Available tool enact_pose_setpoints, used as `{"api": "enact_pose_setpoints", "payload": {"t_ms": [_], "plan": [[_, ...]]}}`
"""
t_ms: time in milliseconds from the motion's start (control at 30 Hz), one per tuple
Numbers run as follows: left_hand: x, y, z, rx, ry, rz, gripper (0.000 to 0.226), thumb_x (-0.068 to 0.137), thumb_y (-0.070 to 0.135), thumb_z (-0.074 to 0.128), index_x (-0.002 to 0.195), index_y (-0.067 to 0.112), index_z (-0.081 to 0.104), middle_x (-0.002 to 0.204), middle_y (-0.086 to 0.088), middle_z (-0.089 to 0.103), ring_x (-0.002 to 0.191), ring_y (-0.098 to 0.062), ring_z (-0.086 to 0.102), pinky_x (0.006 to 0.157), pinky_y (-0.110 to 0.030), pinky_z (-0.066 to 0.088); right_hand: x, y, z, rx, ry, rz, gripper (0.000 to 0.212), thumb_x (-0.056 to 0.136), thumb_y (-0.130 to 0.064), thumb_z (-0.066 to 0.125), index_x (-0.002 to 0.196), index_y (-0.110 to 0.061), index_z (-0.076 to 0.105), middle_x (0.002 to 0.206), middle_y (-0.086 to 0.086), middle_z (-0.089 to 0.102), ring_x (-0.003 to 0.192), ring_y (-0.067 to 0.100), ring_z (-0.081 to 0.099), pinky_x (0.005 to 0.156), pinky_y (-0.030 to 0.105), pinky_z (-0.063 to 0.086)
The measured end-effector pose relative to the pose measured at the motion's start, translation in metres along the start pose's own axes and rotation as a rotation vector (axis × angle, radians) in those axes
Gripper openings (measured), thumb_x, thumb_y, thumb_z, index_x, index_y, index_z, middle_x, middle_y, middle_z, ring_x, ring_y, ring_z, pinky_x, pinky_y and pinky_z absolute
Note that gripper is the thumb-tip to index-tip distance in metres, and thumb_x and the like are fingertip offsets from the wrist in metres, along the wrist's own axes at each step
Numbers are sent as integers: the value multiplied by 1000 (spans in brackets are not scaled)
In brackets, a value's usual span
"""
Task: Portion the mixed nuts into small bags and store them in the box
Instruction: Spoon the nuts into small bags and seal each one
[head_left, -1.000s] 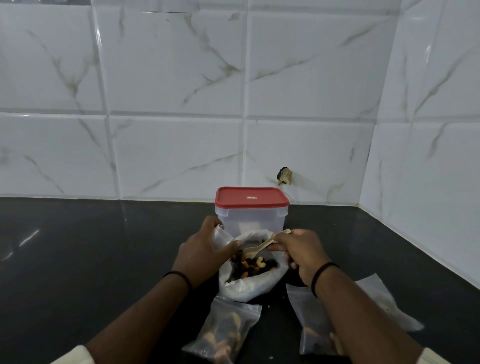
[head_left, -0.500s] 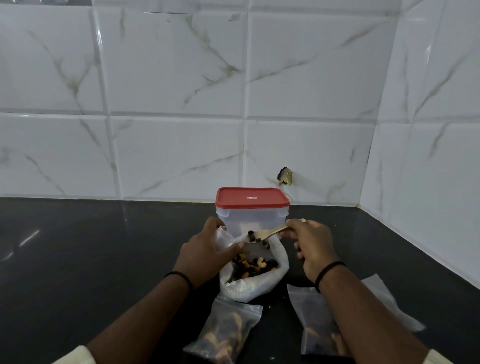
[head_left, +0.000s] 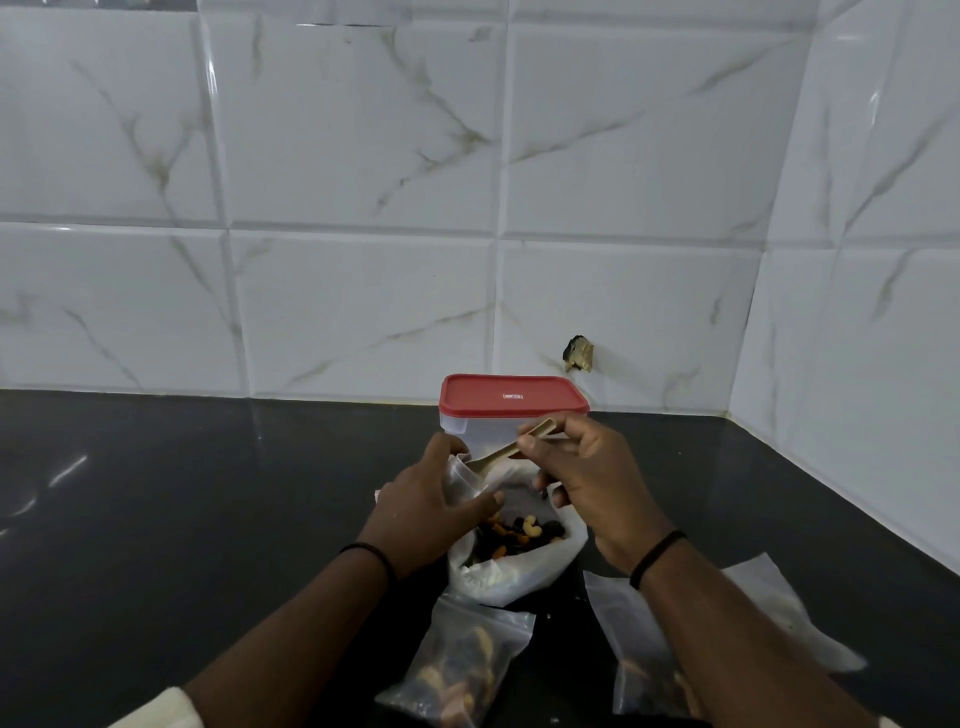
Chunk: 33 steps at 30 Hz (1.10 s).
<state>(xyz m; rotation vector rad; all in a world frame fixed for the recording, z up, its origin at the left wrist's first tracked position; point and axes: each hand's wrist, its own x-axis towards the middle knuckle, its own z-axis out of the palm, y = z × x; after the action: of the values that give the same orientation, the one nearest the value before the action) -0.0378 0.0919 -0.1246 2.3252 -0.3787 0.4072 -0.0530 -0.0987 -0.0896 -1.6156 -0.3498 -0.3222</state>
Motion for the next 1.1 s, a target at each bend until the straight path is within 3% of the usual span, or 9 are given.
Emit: {"api": "enact_pose_setpoints", "payload": {"t_ms": [133,267,367,467,667,800,933,1100], "plan": [[1,-2,0,-39,14,4,49,79,57,68,115,38,39,86,12,60,76,-4,61,69,-28,53,-2,-5,4,-36,-46,-162,9,88,-6,71,95,-11,73,70,-1,71,55,8,60,47,18,44],[1,-3,0,-43,14,-10,52,77,61,67,115,41,38,97,15,60,82,-6,62,77,-34,56,-2,-7,2,-31,69,-215,6,90,-8,70,95,-7,72,69,2,71,52,7,58,48,15,45],[1,-3,0,-9,23,-30,53,76,66,64,114,42,36,100,10,60,83,-11,62,80,-39,56,4,1,-6,-110,243,-156,8,93,-13,68,86,-9,70,66,3,69,50,8,54,49,20,45],[1,-5,1,17,33,-55,52,76,69,61,112,41,36,106,8,62,88,-14,64,85,-44,54,12,18,-16,-324,389,-45,16,90,-20,68,76,-12,67,67,4,68,59,19,61,58,36,52],[1,-5,0,-1,16,-103,65,60,83,48,110,44,35,106,6,64,90,-16,65,84,-44,54,14,33,-19,-571,356,52,18,87,-25,66,71,-16,64,66,-3,67,65,18,66,63,37,57],[0,-5,0,-29,-5,-123,61,64,79,54,110,43,37,107,4,63,91,-16,65,84,-43,55,11,31,-14,-458,265,122,15,85,-17,68,71,-12,68,65,0,71,56,14,62,56,30,51],[1,-7,0,-44,-3,-132,55,73,70,62,113,40,39,111,1,62,92,-16,64,83,-42,57,2,20,-9,-171,175,298,16,90,-6,64,82,8,65,82,26,72,45,1,60,38,15,37],[2,-7,0,-56,0,-131,52,78,65,63,115,38,40,110,1,62,91,-13,64,82,-39,57,1,10,-13,-52,133,451,8,89,-5,63,85,1,66,80,20,74,32,1,48,32,16,26]]}}
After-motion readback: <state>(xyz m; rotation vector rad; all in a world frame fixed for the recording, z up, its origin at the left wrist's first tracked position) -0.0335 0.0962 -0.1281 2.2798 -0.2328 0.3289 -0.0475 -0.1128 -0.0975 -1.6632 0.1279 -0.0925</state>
